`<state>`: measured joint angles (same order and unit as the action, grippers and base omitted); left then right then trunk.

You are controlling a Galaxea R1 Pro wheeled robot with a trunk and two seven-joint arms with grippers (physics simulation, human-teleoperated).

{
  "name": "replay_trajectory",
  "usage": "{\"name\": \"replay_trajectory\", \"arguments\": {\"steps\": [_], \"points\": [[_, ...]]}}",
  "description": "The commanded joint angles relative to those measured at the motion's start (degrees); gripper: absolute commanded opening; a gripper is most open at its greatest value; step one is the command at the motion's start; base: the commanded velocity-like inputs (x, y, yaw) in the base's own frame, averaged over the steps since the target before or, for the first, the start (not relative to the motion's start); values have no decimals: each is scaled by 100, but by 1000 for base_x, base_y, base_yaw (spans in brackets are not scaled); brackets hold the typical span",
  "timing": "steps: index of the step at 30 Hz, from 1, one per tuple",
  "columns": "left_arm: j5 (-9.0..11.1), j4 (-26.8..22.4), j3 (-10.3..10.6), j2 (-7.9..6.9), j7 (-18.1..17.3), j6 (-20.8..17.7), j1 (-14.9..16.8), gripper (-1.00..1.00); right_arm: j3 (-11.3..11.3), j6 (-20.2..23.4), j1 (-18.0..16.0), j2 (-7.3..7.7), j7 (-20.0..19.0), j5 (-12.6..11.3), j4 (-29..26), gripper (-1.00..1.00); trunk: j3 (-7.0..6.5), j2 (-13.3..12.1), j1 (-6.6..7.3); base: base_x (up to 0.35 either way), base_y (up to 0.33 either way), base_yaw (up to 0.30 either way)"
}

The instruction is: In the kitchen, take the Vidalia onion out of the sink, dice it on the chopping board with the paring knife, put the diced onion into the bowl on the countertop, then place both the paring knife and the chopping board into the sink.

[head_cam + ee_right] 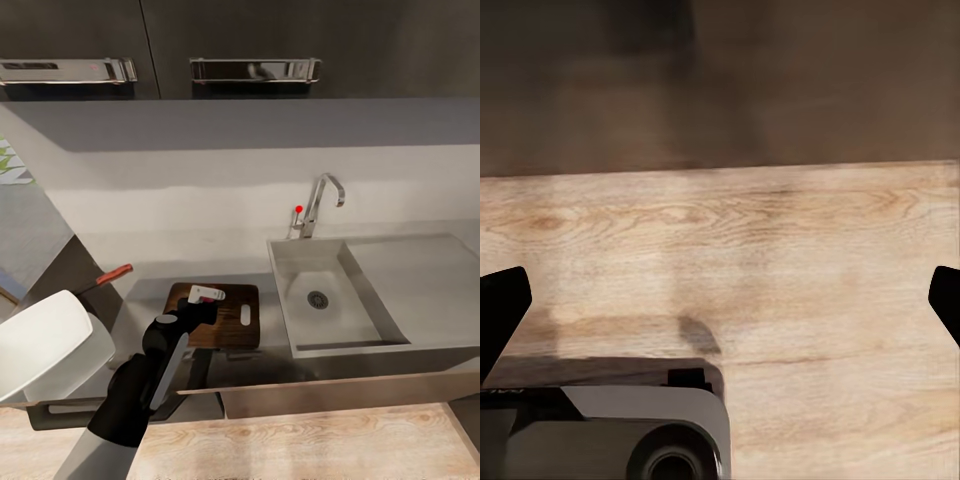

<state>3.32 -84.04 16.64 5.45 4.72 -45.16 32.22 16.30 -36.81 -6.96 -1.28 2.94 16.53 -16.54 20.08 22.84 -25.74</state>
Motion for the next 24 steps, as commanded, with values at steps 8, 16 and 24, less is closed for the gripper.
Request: {"name": "replay_trajectory", "arguments": {"steps": [8, 16, 24], "points": [[19, 127, 9, -1, 47, -28, 3, -100, 26, -19, -5, -4, 31, 61, 2, 100, 40, 8, -4, 0, 0, -1], [19, 129, 6, -4, 47, -28, 3, -100, 20, -28, -1, -4, 22, 61, 2, 100, -24, 8, -4, 0, 0, -33], [19, 125, 6, -1, 47, -28, 3, -100, 16, -26, -1, -4, 22, 61, 2, 100, -98, 8, -4, 0, 0, -1]]}}
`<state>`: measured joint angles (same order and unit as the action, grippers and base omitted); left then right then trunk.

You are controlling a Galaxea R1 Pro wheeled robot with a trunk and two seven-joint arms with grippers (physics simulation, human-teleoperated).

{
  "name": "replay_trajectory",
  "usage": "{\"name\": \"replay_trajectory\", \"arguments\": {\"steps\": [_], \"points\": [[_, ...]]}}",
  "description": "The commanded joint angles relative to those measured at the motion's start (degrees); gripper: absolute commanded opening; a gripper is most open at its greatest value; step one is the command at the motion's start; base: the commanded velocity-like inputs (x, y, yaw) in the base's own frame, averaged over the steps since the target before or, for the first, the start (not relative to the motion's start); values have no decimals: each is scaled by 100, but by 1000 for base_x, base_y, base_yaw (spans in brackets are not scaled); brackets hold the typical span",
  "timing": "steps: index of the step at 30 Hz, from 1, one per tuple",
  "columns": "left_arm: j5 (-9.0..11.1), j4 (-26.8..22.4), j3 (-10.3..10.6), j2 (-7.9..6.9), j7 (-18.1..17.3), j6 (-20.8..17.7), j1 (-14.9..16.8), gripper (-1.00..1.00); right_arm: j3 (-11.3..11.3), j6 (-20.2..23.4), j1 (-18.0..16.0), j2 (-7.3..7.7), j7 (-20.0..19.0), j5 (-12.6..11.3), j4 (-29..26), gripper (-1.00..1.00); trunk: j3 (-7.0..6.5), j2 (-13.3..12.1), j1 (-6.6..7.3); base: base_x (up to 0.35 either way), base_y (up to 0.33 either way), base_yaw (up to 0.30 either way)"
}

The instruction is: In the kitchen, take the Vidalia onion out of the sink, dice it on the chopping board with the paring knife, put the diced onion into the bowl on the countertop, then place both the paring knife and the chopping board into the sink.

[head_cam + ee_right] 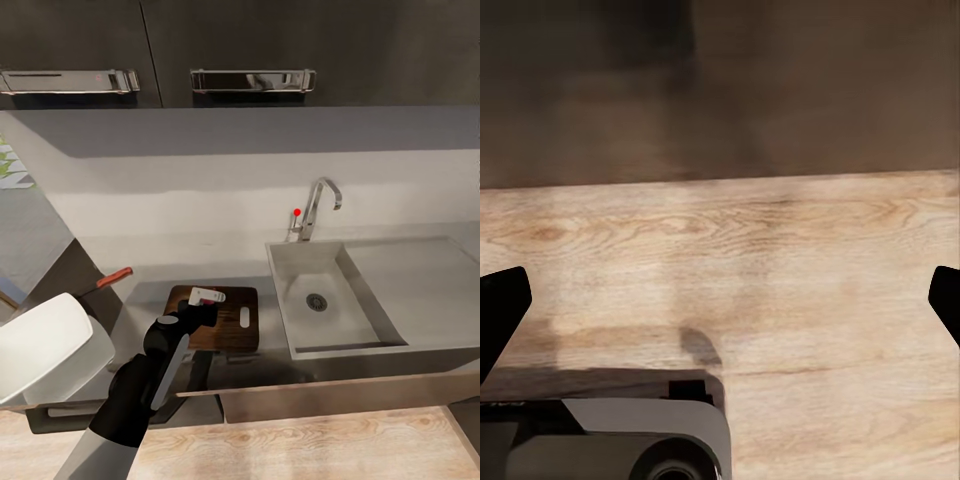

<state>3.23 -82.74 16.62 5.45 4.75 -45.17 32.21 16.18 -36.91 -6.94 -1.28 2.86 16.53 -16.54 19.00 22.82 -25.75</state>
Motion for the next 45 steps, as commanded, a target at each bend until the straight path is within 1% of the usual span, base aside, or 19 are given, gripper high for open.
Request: {"name": "replay_trajectory", "arguments": {"steps": [1, 16, 20, 29, 39, 45], "points": [[29, -6, 8, -1, 44, -27, 5, -100, 27, -15, -5, -4, 30, 60, 2, 100, 0, 10, -3, 0, 0, 0], [29, -6, 8, -9, 45, -27, 5, -100, 25, -18, -5, -4, 39, 60, 2, 100, -139, 10, -3, 0, 0, 0], [29, -6, 8, -8, 45, -27, 5, -100, 32, -12, -7, -4, 40, 60, 2, 100, -156, 10, -3, -66, 0, 0], [29, 13, 8, -9, 45, -27, 5, -100, 34, -9, -5, -4, 46, 60, 2, 100, -156, 10, -3, -86, 0, 0], [29, 13, 8, -9, 44, -27, 5, -100, 36, 0, -6, -4, 47, 60, 2, 100, -83, 10, -3, -1, 0, 0], [27, 15, 8, -8, 45, -27, 5, -100, 23, -2, -5, 22, 19, 68, 8, 100, -75, 10, -3, 0, 0, 0]]}}
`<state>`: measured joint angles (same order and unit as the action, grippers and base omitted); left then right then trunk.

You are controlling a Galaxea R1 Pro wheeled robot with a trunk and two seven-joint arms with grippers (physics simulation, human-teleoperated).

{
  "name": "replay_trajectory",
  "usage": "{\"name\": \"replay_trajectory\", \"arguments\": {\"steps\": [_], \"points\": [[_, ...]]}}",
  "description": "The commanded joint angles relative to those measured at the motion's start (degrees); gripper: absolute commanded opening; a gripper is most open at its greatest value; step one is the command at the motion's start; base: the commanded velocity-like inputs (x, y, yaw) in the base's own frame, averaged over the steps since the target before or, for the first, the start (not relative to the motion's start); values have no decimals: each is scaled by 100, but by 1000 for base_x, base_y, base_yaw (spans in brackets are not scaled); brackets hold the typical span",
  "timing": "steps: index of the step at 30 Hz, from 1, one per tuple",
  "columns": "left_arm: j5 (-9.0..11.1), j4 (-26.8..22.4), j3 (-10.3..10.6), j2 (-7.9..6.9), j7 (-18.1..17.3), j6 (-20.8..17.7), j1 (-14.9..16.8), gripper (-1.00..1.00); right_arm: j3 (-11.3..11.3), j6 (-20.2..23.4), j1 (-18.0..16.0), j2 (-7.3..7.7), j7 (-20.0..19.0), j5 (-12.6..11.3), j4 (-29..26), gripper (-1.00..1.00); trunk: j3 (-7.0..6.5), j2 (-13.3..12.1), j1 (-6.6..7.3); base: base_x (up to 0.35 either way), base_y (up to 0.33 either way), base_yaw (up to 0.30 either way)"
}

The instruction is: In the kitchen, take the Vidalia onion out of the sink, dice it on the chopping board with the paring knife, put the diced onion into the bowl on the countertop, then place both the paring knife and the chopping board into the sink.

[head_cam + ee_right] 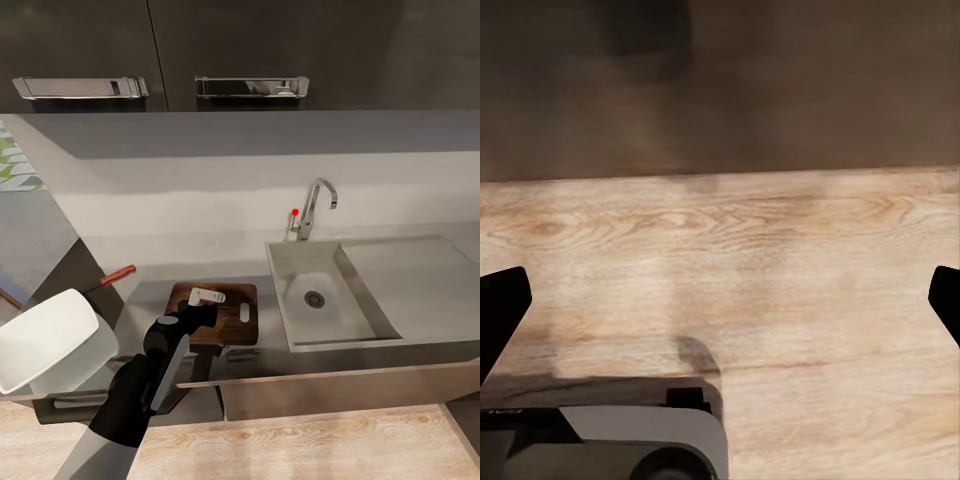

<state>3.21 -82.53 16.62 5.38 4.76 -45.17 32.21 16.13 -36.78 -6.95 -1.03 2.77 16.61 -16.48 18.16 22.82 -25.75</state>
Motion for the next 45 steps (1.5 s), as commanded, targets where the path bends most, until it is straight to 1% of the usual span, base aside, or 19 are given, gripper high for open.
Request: {"name": "replay_trajectory", "arguments": {"steps": [1, 15, 16, 38, 45], "points": [[27, -7, 8, -1, 45, -27, 5, -100, 26, -14, -5, 0, 25, 61, 3, 100, 10, 10, -3, 0, 0, 0], [17, -21, 8, -2, 45, -27, 5, -100, 30, -14, -7, -3, 35, 62, 5, 100, 10, 10, -3, 0, 0, 0], [16, -24, 8, -2, 45, -27, 5, 100, 30, -14, -7, -3, 36, 62, 5, 100, 10, 10, -3, 0, 0, 0], [6, -44, 8, -2, 50, -27, 5, 100, 22, -13, -4, -10, 17, 62, 5, 100, 8, 10, -3, 0, 0, 0], [4, -108, 4, 0, 48, -27, 5, 100, 22, -15, -4, -11, 5, 62, 5, 100, -41, 10, -3, 0, 0, -47]]}}
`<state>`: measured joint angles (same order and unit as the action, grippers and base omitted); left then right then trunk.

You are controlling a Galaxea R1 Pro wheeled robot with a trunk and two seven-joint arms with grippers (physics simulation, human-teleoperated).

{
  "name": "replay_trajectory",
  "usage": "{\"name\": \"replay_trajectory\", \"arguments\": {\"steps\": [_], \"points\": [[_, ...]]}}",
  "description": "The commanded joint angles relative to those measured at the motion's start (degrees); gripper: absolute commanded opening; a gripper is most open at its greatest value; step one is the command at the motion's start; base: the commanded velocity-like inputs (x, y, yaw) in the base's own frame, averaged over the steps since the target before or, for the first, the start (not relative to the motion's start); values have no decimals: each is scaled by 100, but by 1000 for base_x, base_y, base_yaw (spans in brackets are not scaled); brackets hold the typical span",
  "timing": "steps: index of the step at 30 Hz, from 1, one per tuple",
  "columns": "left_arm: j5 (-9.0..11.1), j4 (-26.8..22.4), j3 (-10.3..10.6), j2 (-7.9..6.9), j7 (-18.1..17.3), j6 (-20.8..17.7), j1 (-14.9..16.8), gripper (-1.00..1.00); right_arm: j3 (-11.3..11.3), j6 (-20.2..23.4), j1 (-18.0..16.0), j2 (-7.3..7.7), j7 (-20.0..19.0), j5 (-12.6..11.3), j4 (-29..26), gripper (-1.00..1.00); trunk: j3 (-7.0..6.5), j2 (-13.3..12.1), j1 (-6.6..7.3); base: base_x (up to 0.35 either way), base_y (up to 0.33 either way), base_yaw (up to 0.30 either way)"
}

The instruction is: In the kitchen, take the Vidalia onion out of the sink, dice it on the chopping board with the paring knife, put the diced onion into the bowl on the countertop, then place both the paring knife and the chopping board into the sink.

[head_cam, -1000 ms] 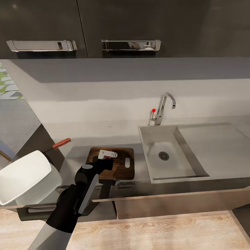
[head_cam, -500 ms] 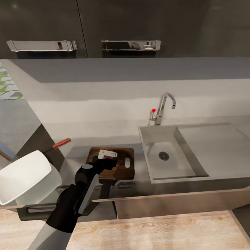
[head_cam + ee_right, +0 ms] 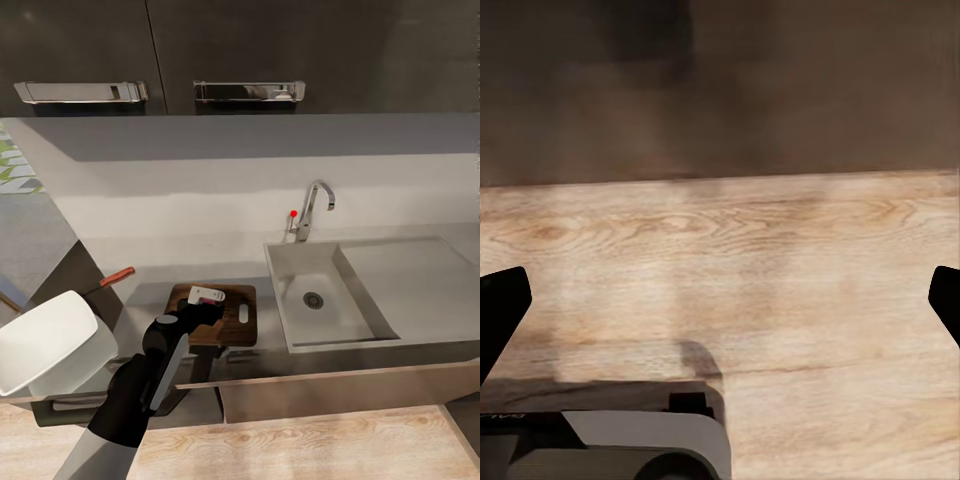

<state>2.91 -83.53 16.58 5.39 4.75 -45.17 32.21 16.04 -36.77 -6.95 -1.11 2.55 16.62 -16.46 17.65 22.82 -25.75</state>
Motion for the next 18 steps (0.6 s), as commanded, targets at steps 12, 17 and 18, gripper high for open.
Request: {"name": "replay_trajectory", "arguments": {"steps": [12, 17, 18], "points": [[12, -428, -20, 6, 52, -201, 5, 100, 30, -14, -5, -4, 26, 60, 2, 100, -99, 10, -3, 0, 0, -68], [8, -452, -23, 6, 52, -567, 4, 100, 30, -16, -6, -11, 26, 60, 2, 100, -144, 10, -3, -183, 0, -55], [8, -453, -23, 6, 52, -578, 4, 100, 30, -17, -6, -12, 26, 60, 2, 100, -153, 10, -3, -325, 0, -20]]}}
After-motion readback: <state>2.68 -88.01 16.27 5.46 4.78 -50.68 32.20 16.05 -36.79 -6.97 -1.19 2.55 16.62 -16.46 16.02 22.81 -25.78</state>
